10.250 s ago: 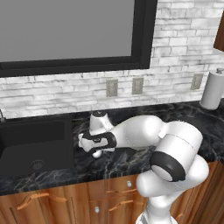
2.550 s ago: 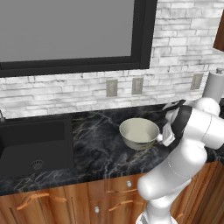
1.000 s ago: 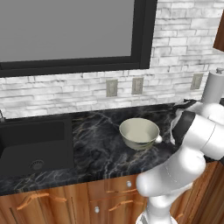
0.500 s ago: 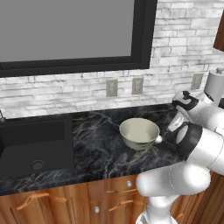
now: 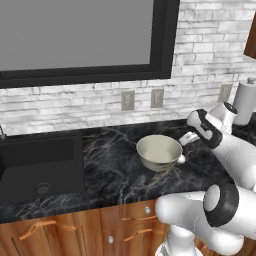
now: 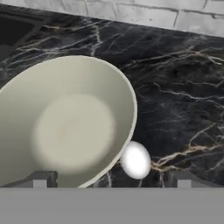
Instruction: Gather the eggs and milk located in the vicinity of the sink area and place them right next to the bowl.
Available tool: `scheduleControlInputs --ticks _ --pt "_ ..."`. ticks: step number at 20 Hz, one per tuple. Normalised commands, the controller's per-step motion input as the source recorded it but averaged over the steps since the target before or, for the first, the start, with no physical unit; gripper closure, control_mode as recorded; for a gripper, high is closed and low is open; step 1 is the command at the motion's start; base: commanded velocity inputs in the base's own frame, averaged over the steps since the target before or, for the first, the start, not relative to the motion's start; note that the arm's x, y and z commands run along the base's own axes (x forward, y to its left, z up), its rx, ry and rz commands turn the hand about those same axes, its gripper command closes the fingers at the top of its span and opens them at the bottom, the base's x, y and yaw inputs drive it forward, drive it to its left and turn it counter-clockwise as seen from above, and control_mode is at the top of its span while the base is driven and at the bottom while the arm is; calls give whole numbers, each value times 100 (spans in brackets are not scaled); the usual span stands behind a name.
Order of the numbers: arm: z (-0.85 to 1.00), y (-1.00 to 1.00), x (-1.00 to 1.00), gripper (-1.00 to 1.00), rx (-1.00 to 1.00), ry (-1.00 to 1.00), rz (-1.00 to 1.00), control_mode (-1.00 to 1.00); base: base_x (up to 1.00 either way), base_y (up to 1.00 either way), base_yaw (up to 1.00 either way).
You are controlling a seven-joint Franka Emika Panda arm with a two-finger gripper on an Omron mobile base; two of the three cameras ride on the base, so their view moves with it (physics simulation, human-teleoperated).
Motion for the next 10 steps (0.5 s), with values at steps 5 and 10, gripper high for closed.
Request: scheduleControlInputs --ticks 5,10 --pt "56 25 -26 -100 -10 12 -42 -100 0 0 0" --pt "63 7 -27 -100 -6 26 -29 -100 0 0 0"
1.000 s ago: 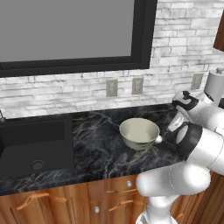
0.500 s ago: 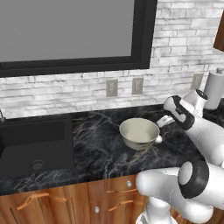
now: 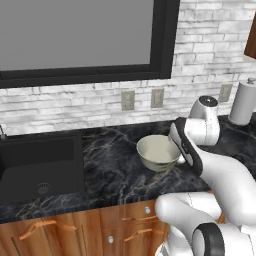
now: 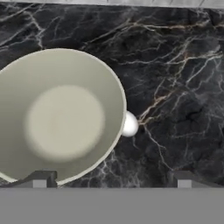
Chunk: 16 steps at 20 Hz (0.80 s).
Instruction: Gather the eggs and milk located in the vicinity of the sink area and place them right next to the bowl.
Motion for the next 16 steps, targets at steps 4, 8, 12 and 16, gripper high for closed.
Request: scheduleControlInputs --ticks 4,8,12,16 --pt "43 1 -50 -100 -2 19 -18 -100 0 0 0" --pt "56 0 -45 -100 0 14 -5 -100 0 0 0" --pt "1 0 -14 -100 0 -1 0 -100 0 0 0" --pt "0 0 0 -100 0 0 0 -100 0 0 0"
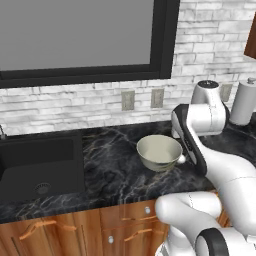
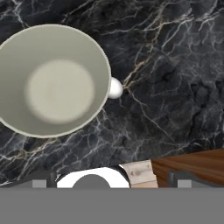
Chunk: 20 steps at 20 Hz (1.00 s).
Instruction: Gather the eggs and milk located in the vicinity of the sink area and place them right next to the bowl.
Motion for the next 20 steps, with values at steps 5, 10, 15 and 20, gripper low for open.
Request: scheduleControlInputs --ticks 5,10,15,20 --pt "0 0 -1 -100 0 0 0 -100 0 0 0" --pt "0 0 0 -100 0 0 0 100 -92 11 -7" --pt "0 0 0 -100 0 0 0 100 -79 36 -45" --pt "0 0 0 -100 0 0 0 100 -35 81 -48"
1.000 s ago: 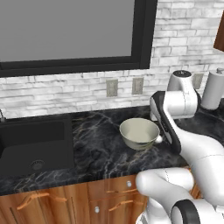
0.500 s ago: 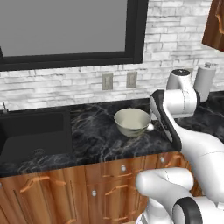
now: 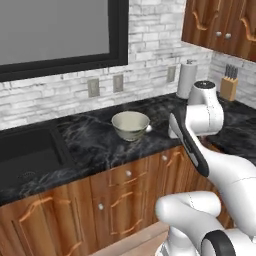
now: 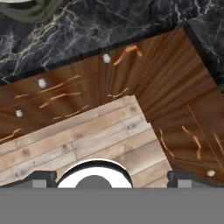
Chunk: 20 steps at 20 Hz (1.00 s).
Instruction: Gather the eggs and milk located in the vicinity of the sink area and place them right next to the bowl.
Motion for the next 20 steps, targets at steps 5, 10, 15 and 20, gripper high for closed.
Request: scheduleControlInputs --ticks 5,10,15,20 --pt "0 0 0 -100 0 0 0 100 -27 100 -17" --pt "0 0 0 -100 0 0 0 100 -58 100 0" --pt "0 0 0 -100 0 0 0 100 -77 100 5" --pt "0 0 0 -100 0 0 0 100 -33 100 12"
